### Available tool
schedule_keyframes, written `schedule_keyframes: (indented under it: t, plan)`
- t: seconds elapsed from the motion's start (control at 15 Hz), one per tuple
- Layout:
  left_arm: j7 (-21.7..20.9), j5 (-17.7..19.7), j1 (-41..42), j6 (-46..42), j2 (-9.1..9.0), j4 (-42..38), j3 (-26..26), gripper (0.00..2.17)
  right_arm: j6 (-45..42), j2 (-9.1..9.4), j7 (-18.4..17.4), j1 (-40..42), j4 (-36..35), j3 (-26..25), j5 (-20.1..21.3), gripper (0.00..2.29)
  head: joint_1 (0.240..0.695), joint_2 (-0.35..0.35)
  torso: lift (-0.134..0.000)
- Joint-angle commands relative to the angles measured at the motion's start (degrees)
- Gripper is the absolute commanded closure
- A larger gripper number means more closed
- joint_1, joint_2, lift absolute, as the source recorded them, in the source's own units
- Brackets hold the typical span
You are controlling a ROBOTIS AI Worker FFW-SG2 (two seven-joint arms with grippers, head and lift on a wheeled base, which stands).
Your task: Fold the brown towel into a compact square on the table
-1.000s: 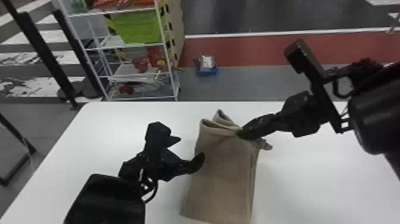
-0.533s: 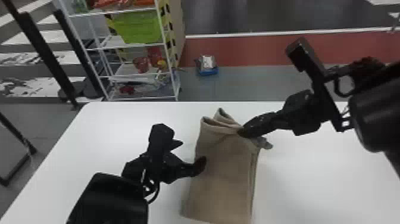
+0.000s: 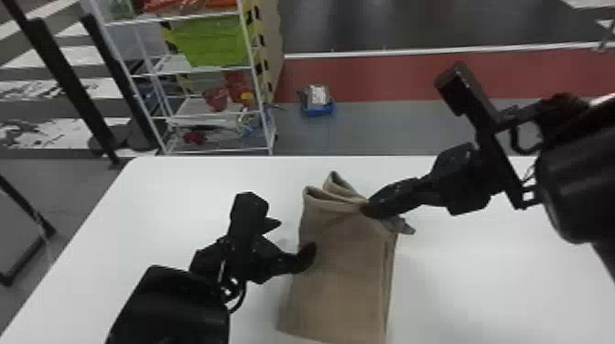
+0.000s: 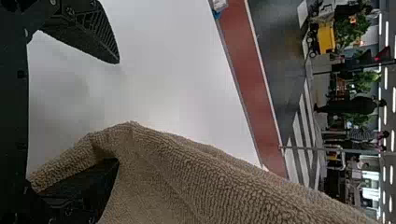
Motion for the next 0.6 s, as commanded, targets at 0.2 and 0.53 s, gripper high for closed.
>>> schedule_keyframes:
  t: [0.2, 0.53]
  plan:
    - [0.0, 0.5, -0.3, -0.2, -0.15, 0.3, 0.5, 0.15, 3.2, -3.26, 0.5, 3.7, -7.1, 3.4, -1.5, 1.33, 0.695, 0.16, -0.124]
    - [0.0, 0.6, -0.4, -0.2, -0.15, 0.2, 0.5, 0.15, 3.2, -5.81, 0.5, 5.9, -8.1, 6.0, -1.5, 1.33, 0.695, 0.166, -0.124]
